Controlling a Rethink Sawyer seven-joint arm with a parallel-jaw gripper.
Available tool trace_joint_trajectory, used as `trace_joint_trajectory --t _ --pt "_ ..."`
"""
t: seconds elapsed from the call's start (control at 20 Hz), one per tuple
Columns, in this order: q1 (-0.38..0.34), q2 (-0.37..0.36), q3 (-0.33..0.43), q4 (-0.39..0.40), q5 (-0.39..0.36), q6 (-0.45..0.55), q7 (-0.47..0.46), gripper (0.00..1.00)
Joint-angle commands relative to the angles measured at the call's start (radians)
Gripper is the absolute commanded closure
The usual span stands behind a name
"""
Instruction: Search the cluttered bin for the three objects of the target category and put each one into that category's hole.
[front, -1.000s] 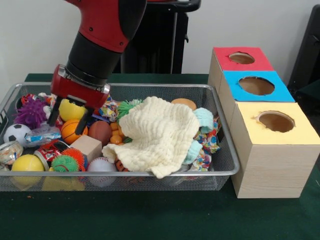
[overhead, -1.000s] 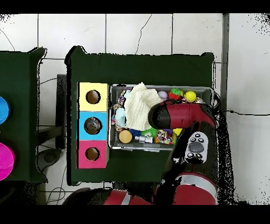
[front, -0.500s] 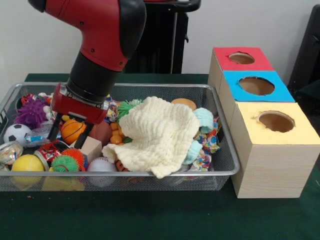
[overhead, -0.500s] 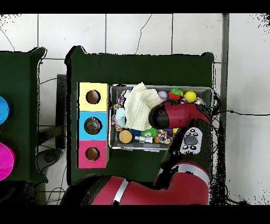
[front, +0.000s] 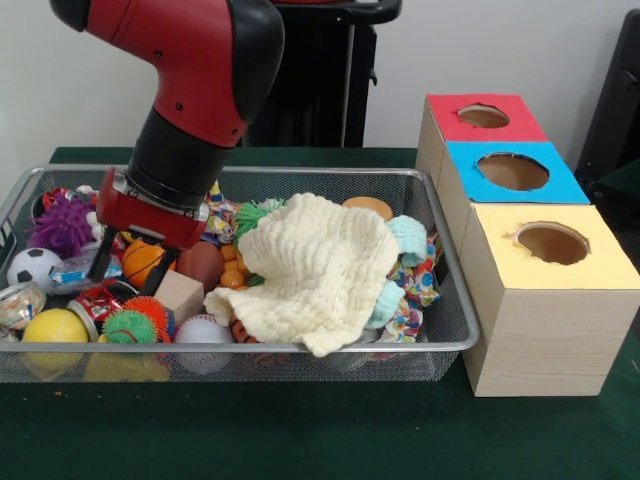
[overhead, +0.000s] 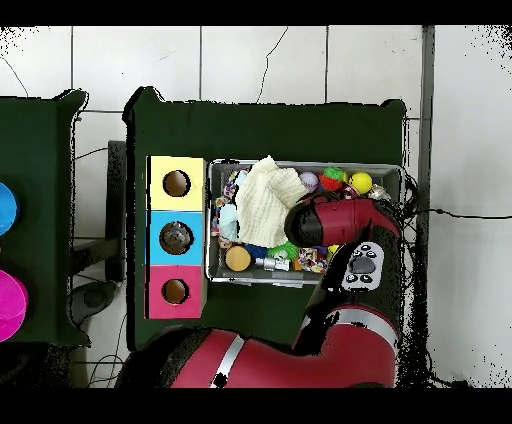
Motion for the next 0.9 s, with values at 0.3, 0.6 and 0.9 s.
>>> trace_joint_trajectory --t 0.3,0.6,0.9 --pt "0.021 -0.068 0.036 0.022 -0.016 0.108 0.018 0.00" --pt "0.032 -0.043 0.023 0.036 -0.009 0.108 0.055 0.00" --pt "0.047 0.005 -0.002 0.037 -0.001 0.070 0.111 0.00"
